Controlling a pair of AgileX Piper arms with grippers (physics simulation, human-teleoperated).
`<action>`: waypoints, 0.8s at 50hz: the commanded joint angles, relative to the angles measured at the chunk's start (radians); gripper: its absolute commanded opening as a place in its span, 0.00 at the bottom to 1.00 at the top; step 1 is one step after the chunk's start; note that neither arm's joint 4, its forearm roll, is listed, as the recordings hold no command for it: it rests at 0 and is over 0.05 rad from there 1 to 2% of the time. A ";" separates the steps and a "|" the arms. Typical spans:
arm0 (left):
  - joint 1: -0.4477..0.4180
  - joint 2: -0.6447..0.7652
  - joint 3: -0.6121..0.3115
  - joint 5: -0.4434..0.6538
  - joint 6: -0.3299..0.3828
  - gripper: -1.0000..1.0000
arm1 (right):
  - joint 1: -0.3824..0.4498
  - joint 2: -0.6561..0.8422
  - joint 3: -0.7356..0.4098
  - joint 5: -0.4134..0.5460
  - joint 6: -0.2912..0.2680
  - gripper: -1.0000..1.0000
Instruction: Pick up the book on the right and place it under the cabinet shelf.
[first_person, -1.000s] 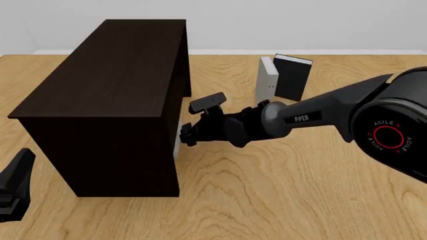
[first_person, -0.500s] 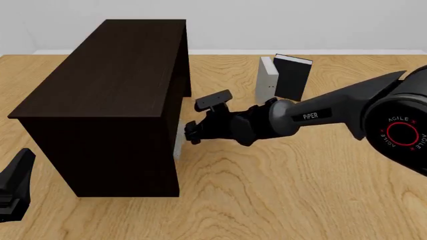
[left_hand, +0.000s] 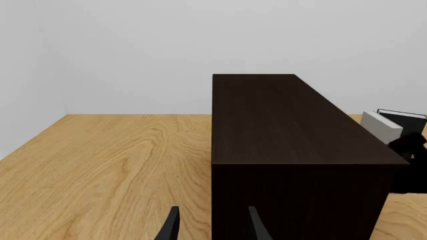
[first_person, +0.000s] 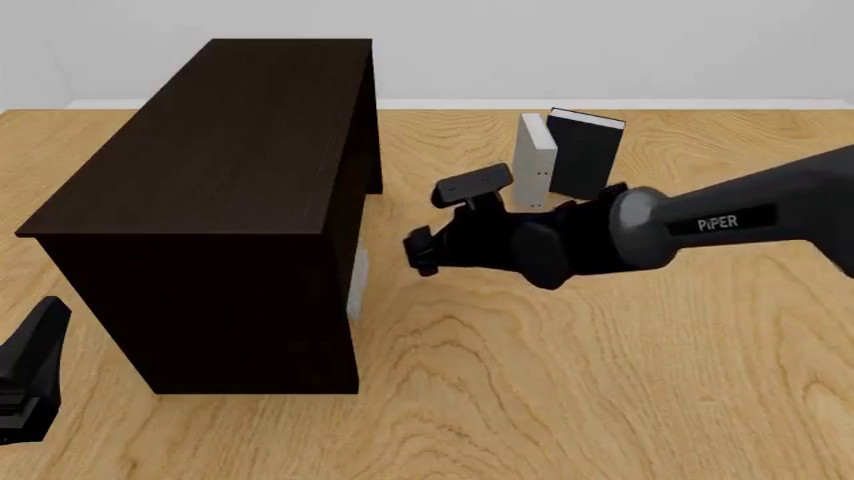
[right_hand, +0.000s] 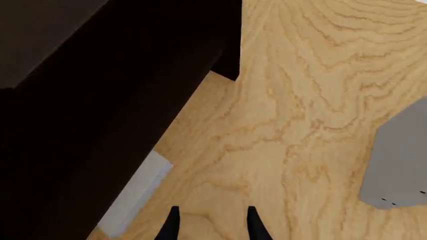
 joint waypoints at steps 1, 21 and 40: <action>0.000 0.000 0.000 0.000 0.000 1.00 | -0.023 -0.095 0.093 -0.024 0.003 1.00; 0.000 0.000 0.000 0.000 0.000 1.00 | -0.077 -0.333 0.252 -0.018 -0.009 1.00; 0.000 0.000 0.000 0.000 0.000 1.00 | -0.098 -0.502 0.343 0.011 0.001 1.00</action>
